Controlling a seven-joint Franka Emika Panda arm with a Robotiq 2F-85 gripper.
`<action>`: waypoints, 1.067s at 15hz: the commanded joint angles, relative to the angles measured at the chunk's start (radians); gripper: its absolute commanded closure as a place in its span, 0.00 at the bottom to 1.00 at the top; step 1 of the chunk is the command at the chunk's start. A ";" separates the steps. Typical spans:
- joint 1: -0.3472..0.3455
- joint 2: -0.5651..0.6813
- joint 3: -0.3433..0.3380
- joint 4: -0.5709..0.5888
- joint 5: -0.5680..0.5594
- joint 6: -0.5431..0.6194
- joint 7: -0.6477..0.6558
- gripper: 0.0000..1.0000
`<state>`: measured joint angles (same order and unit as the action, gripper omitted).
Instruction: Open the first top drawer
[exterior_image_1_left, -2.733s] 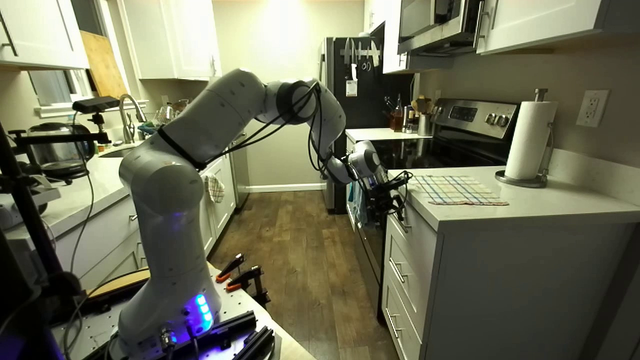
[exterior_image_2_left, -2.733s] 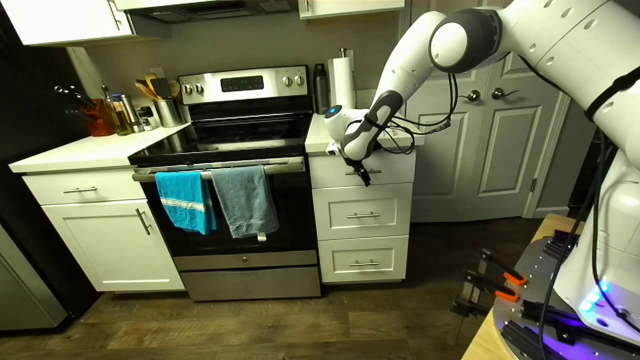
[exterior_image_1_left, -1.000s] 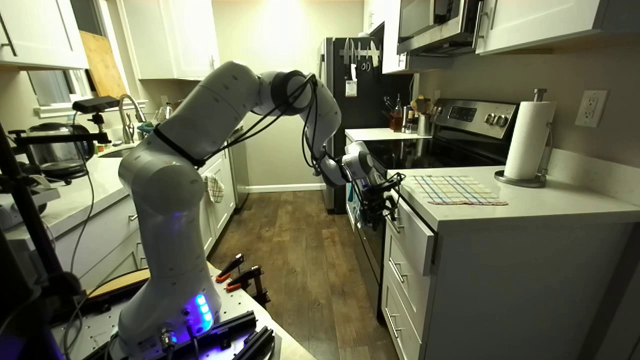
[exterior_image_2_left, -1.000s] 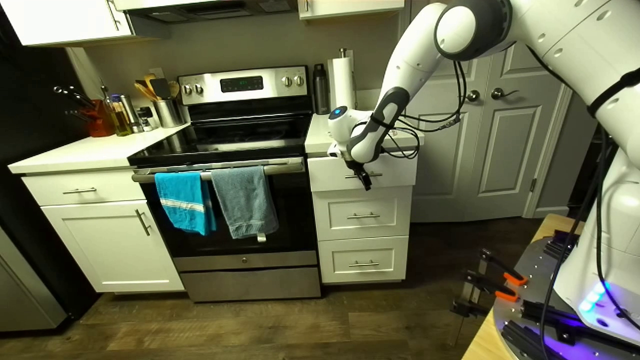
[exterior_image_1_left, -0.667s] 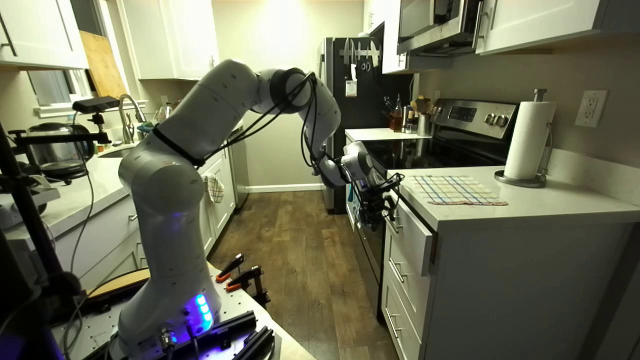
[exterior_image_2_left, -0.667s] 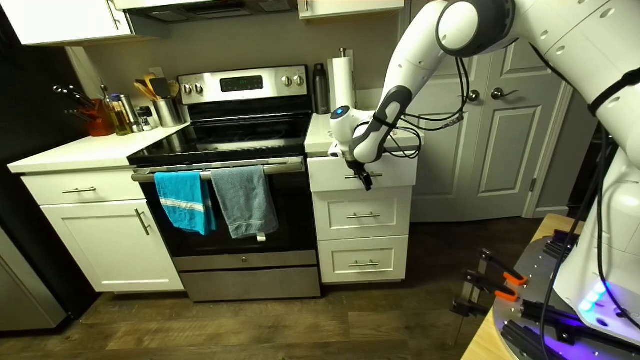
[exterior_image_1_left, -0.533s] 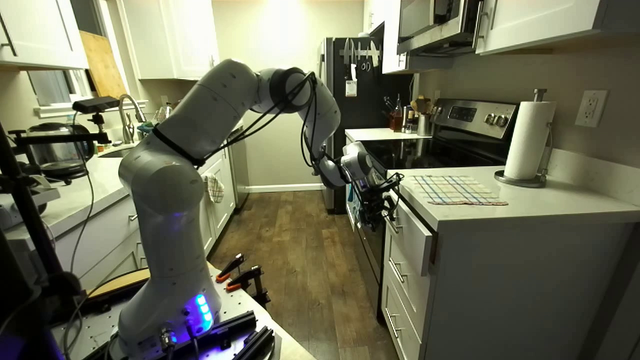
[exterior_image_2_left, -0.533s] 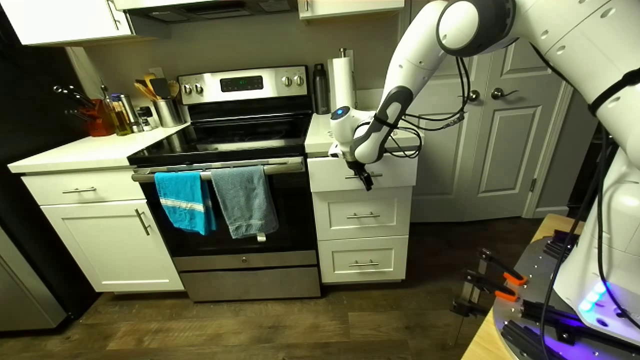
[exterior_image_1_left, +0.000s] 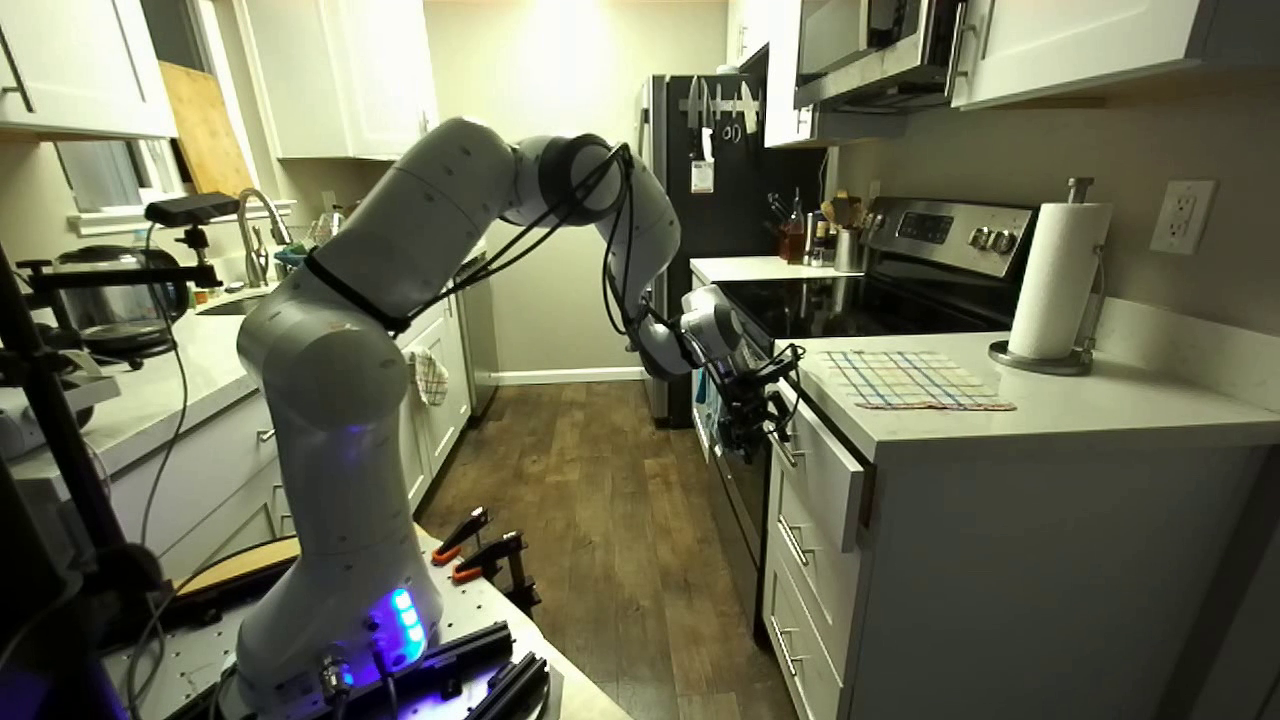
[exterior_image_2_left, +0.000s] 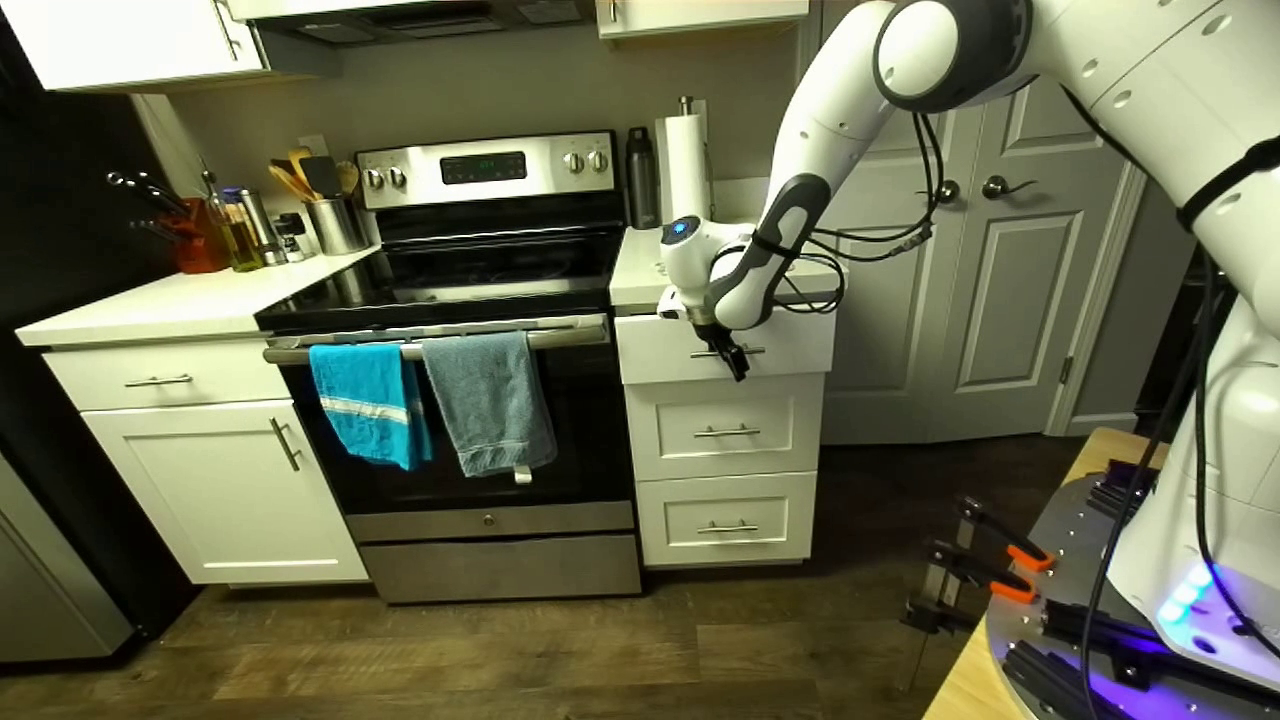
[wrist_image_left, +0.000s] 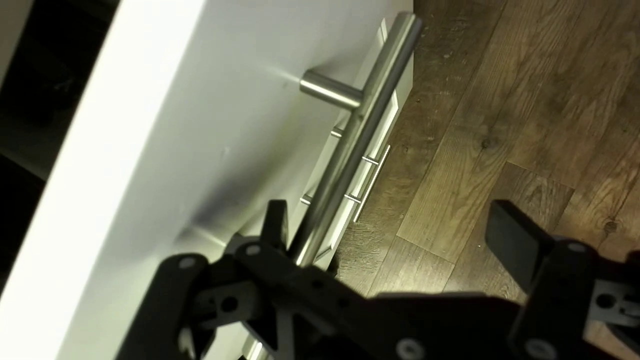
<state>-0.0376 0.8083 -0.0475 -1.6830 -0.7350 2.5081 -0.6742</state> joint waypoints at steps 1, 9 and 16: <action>0.005 -0.017 0.061 -0.134 0.014 0.012 -0.033 0.00; -0.012 -0.062 0.068 -0.233 -0.013 0.127 -0.032 0.00; -0.002 -0.075 0.020 -0.125 -0.019 0.045 0.004 0.00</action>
<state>-0.0372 0.7335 -0.0303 -1.8088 -0.7536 2.5556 -0.6688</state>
